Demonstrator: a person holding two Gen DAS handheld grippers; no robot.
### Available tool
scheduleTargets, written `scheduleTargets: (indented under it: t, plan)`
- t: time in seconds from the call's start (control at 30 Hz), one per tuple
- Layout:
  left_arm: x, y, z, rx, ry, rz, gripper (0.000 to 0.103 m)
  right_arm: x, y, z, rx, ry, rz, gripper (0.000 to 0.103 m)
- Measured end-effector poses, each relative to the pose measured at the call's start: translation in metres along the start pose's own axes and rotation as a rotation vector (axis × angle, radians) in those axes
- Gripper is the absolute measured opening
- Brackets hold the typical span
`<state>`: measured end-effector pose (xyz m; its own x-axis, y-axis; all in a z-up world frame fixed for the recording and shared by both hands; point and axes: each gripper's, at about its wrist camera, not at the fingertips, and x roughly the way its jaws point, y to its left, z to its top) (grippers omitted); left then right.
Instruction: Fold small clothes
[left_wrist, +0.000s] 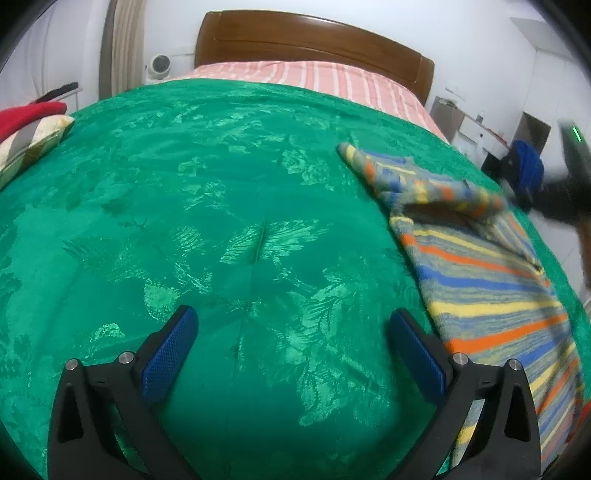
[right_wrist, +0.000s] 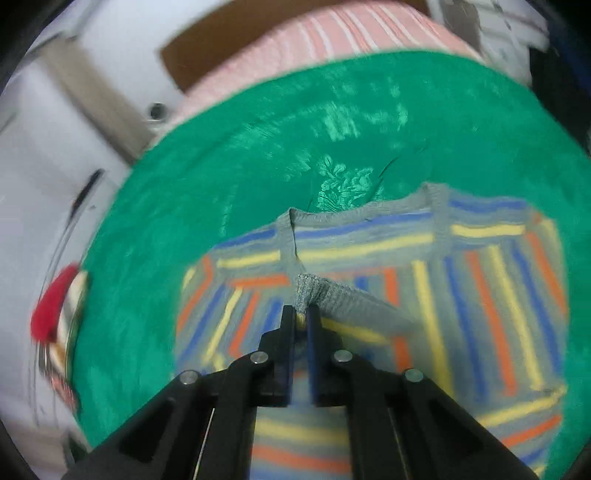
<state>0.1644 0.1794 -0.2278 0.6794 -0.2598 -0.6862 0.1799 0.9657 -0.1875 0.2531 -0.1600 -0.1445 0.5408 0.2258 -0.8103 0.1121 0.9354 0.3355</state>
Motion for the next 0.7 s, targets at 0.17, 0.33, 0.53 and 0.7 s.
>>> scheduleTargets:
  t: [0.17, 0.33, 0.53, 0.7]
  plan:
    - [0.0, -0.001, 0.001, 0.002, 0.0, 0.005, 0.102, -0.008, -0.049, -0.066, 0.028, 0.129, -0.067, 0.011]
    - [0.001, -0.002, 0.0, 0.004, -0.001, 0.008, 0.102, -0.03, -0.07, -0.039, 0.076, 0.026, 0.057, 0.05]
    - [0.0, -0.002, 0.001, 0.002, -0.002, 0.006, 0.102, 0.039, -0.07, 0.032, 0.123, 0.109, 0.096, 0.046]
    - [0.001, -0.002, 0.001, 0.0, -0.004, 0.003, 0.102, 0.058, -0.075, 0.03, 0.147, 0.184, 0.1, 0.037]
